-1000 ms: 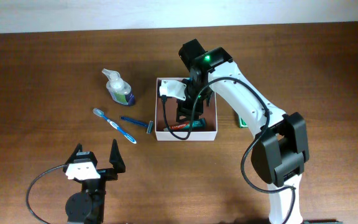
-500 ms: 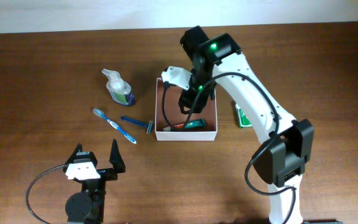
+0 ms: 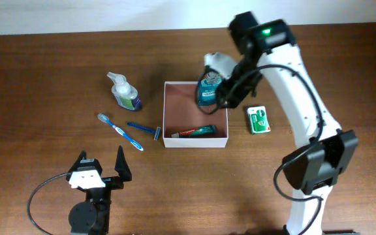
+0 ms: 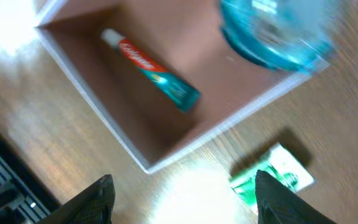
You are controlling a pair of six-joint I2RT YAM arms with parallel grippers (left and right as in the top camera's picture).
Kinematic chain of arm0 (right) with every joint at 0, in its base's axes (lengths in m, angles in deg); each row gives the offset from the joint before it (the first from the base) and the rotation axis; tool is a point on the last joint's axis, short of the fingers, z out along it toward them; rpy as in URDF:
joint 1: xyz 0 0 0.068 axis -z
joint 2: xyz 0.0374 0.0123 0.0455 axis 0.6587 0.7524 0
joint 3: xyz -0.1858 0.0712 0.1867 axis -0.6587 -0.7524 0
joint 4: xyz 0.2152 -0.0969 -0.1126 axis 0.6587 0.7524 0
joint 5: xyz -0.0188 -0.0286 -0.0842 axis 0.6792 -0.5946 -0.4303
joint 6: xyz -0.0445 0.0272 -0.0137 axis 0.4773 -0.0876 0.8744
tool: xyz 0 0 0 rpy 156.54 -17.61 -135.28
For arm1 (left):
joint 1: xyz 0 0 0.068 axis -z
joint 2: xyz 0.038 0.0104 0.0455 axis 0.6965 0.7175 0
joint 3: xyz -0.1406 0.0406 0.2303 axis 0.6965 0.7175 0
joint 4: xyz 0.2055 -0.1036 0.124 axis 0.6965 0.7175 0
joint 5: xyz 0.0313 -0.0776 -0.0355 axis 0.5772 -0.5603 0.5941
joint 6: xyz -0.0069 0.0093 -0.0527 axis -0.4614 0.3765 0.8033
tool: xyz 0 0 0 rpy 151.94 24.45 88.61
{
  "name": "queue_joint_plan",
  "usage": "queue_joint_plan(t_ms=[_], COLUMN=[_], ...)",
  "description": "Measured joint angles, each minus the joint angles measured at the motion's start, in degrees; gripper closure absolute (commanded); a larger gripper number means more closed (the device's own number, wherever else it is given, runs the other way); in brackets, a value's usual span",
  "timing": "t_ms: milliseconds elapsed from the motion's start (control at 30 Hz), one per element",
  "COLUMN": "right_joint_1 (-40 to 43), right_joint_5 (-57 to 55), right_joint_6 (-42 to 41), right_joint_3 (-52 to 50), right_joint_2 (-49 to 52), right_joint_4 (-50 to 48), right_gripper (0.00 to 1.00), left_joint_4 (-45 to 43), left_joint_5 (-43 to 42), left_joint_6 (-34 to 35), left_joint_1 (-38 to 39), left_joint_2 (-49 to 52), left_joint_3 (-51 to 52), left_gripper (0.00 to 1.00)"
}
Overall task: Pack container
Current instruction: 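Raise the right gripper and move it over the green Dettol soap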
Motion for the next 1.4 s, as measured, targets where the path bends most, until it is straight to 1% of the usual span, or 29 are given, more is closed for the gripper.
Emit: queue_joint_plan(t_ms=[100, 233, 467, 667, 733, 767, 833, 867, 1033, 1133, 1167, 1200, 1233, 1400], right_joint_1=[3.78, 9.07, 16.02, 16.59, 16.55, 16.55, 16.55, 16.55, 16.55, 16.48, 16.46, 16.37, 16.26, 15.3], right_joint_5=[-0.02, -0.04, -0.57, -7.8, -10.08, -11.02, -12.09, -12.48, -13.07, -11.21, -10.58, -10.12, -9.66, -7.41], right_joint_6=[-0.74, -2.86, -11.37, -18.97, -20.61, -21.57, -22.67, -23.04, -23.71, -24.15, -24.26, -24.48, -24.79, -24.63], right_joint_3=[0.0, 0.0, 0.0, -1.25, -2.36, -3.13, -4.7, -5.68, -11.56, -15.3, -16.41, -17.46, -18.43, -21.27], right_joint_2=[0.0, 0.0, 0.0, 0.0, 0.0, 0.0, 0.0, 0.0, 0.0, 0.0, 0.0, 0.0, 0.0, 0.0], right_joint_4=[0.39, 0.22, -1.53, -5.2, -5.95, -6.38, -7.37, -8.22, -12.48, -14.69, -15.34, -15.93, -16.35, -18.73], right_gripper=[0.32, 0.31, 0.32, 0.32, 0.31, 0.29, 0.24, 0.23, 0.23, 0.23, 0.19, 0.08, 0.01, 0.01], left_joint_4=[0.02, 0.02, 0.0, 0.0, 0.02, 0.02, 0.02, 0.0, 0.0, 0.02, 0.0, 0.02, 0.0, 0.02], left_joint_5=[0.0, 0.0, 0.0, 0.0, 0.0, 0.0, 0.0, 0.0, 0.0, 0.0, 0.0, 0.0, 0.0, 0.0], left_joint_6=[0.0, 0.0, 0.0, 0.0, 0.0, 0.0, 0.0, 0.0, 0.0, 0.0, 0.0, 0.0, 0.0, 0.0], left_joint_1=[0.0, 0.0, 0.0, 0.0, 0.0, 0.0, 0.0, 0.0, 0.0, 0.0, 0.0, 0.0, 0.0, 0.0], left_joint_2=[0.0, 0.0, 0.0, 0.0, 0.0, 0.0, 0.0, 0.0, 0.0, 0.0, 0.0, 0.0, 0.0, 0.0], left_joint_3=[0.0, 0.02, 0.0, 0.0, 0.0, 0.0, 0.0, 0.0, 0.0, 0.0, 0.0, 0.0, 0.0, 0.0], left_gripper=[0.01, 0.0, 0.01, 0.01, 0.01, 0.01, 0.01, 0.01, 0.01, 0.01, 0.01, 0.01, 0.01, 0.0])
